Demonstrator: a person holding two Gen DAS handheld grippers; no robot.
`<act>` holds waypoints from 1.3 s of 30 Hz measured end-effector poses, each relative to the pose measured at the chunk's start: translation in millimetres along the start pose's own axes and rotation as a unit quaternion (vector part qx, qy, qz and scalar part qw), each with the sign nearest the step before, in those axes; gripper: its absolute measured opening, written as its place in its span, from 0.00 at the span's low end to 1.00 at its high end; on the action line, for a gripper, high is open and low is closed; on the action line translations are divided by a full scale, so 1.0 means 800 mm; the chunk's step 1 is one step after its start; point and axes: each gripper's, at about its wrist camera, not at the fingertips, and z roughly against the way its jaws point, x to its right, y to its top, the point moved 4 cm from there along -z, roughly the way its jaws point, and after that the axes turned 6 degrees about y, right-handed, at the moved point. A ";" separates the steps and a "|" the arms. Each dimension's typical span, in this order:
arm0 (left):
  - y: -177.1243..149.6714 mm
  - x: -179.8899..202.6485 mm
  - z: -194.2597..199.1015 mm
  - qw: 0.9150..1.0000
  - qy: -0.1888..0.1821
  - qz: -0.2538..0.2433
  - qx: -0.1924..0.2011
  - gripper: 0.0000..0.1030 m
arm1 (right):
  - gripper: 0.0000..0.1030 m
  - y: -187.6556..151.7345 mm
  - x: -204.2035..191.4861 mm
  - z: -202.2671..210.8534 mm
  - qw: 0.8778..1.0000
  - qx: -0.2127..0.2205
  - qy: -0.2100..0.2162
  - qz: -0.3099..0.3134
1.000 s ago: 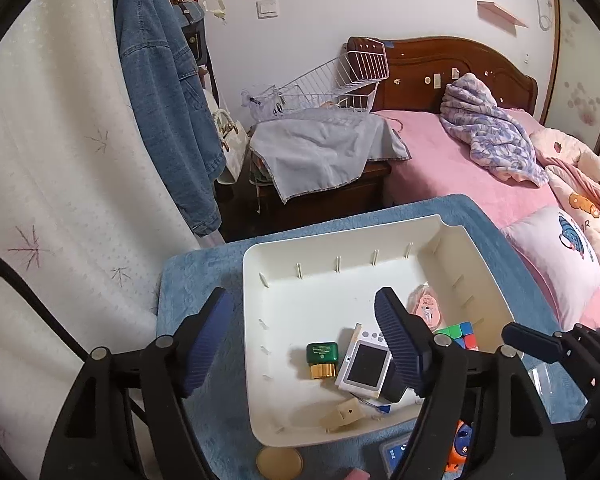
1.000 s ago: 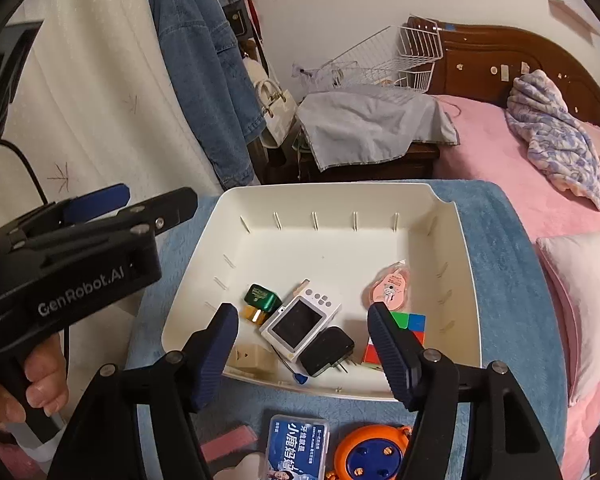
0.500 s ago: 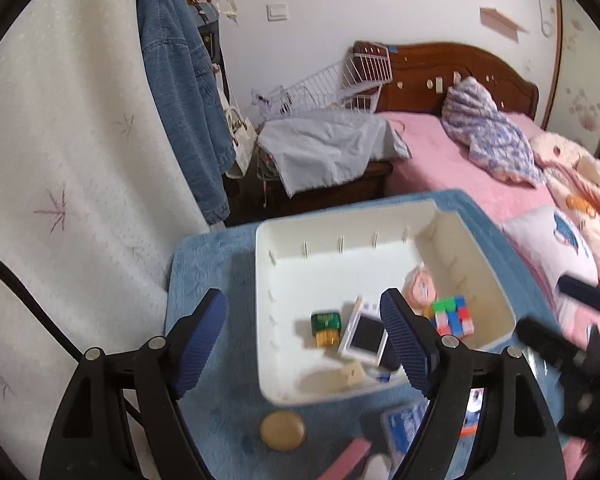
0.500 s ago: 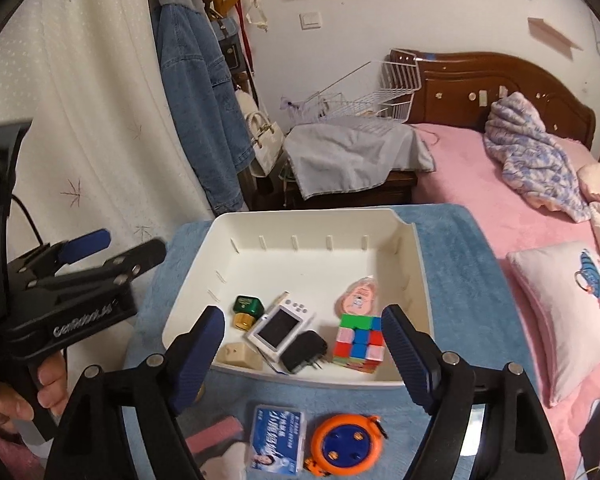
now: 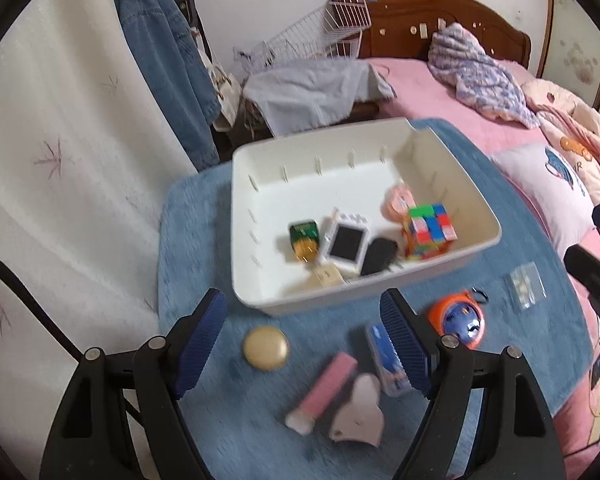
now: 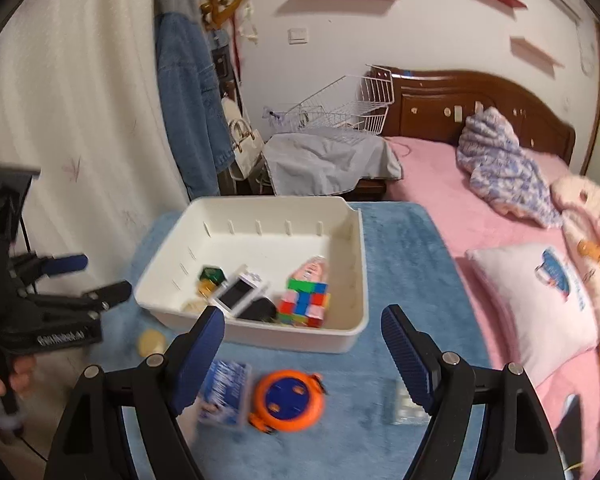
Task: Organize rigid objects
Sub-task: 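Move the left tool to the orange cord reel while the right tool approaches the clear plastic box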
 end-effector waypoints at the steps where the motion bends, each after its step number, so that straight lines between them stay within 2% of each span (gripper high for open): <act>1: -0.005 0.007 0.003 1.000 0.002 0.000 -0.007 0.79 | 0.79 -0.004 0.001 0.001 1.000 -0.001 -0.003 0.013; 7: -0.027 0.051 0.012 0.999 0.008 0.015 -0.051 0.79 | 0.79 -0.043 0.000 0.006 0.990 -0.024 -0.004 0.142; 11: -0.038 0.078 0.014 0.996 -0.006 0.042 -0.085 0.79 | 0.79 -0.070 0.004 0.013 0.979 -0.039 0.024 0.200; 15: -0.048 0.099 0.006 0.985 -0.036 0.104 -0.135 0.79 | 0.79 -0.090 0.009 0.020 0.967 -0.046 0.043 0.245; 19: -0.059 0.115 -0.008 0.962 -0.069 0.183 -0.189 0.79 | 0.79 -0.110 0.015 0.022 0.951 -0.051 0.059 0.300; 23: -0.073 0.127 -0.029 0.931 -0.094 0.262 -0.236 0.80 | 0.79 -0.115 0.029 0.021 0.940 -0.055 0.077 0.328; 28: -0.098 0.146 -0.067 0.879 -0.099 0.346 -0.314 0.83 | 0.79 -0.118 0.067 0.008 0.934 -0.072 0.089 0.339; 31: -0.101 0.157 -0.082 0.868 -0.081 0.358 -0.336 0.83 | 0.79 -0.120 0.086 -0.003 0.931 -0.088 0.093 0.343; 35: -0.095 0.167 -0.101 0.859 -0.055 0.369 -0.352 0.83 | 0.79 -0.124 0.108 -0.024 0.929 -0.115 0.109 0.336; 39: -0.088 0.173 -0.120 0.845 -0.028 0.385 -0.370 0.83 | 0.79 -0.136 0.114 -0.048 0.916 -0.130 0.110 0.363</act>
